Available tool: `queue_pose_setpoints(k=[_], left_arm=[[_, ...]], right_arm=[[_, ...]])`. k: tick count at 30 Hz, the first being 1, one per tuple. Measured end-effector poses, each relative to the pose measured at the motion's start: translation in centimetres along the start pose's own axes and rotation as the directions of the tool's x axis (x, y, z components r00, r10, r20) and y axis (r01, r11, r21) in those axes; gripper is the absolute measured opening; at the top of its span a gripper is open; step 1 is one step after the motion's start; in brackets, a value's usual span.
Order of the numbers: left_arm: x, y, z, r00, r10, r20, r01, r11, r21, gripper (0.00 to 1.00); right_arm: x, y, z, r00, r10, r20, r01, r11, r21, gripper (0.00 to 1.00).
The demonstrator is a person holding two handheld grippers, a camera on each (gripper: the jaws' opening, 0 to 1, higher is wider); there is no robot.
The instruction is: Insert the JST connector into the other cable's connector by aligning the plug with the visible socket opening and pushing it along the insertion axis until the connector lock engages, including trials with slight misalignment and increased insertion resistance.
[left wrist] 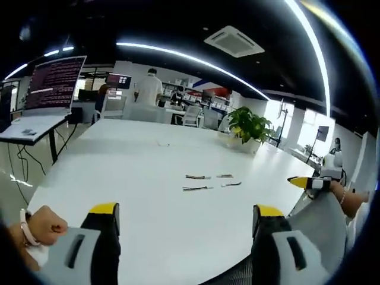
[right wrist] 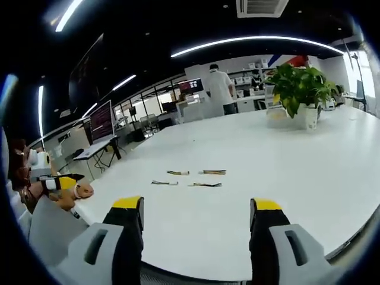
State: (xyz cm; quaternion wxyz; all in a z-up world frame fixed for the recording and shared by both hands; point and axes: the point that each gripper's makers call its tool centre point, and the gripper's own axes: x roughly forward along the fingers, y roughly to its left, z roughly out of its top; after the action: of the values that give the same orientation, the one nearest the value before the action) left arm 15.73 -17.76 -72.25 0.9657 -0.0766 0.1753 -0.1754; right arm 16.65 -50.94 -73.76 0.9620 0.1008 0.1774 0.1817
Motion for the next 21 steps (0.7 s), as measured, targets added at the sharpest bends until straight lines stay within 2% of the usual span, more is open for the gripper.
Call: queue_pose_setpoints(k=[2,4,7,11,19,21], left_arm=[[0.4,-0.4,0.4,0.999,-0.037,0.005,0.037,0.999,0.022,0.98],[0.7,-0.5,0.3,0.998,-0.056,-0.027,0.057,0.997,0.044,0.99],[1.2,-0.1,0.6,0.998,-0.055,-0.023,0.056,0.997,0.046,0.99],[2.1,-0.4,1.2,0.994,-0.103,-0.026,0.104,0.994,0.034,0.99],[4.2,-1.6,2.8,0.989,-0.145,-0.029,0.148,0.98,0.131,0.99],[4.8,-1.6,3.5,0.989,-0.148,-0.012,0.149,0.979,0.141,0.99]], right_arm=[[0.0,-0.4,0.9,1.0,-0.005,0.026,0.005,1.0,-0.006,0.78],[0.1,-0.8,1.4,1.0,-0.007,0.03,0.007,1.0,-0.008,0.78],[0.5,-1.5,2.1,0.999,-0.02,0.03,0.021,0.999,-0.027,0.78],[1.0,-1.4,3.4,0.999,-0.008,0.041,0.01,0.999,-0.046,0.79],[2.5,-1.5,4.8,0.999,0.014,0.04,-0.01,0.996,-0.088,0.77],[2.9,-1.7,4.9,0.999,0.011,0.037,-0.007,0.995,-0.103,0.75]])
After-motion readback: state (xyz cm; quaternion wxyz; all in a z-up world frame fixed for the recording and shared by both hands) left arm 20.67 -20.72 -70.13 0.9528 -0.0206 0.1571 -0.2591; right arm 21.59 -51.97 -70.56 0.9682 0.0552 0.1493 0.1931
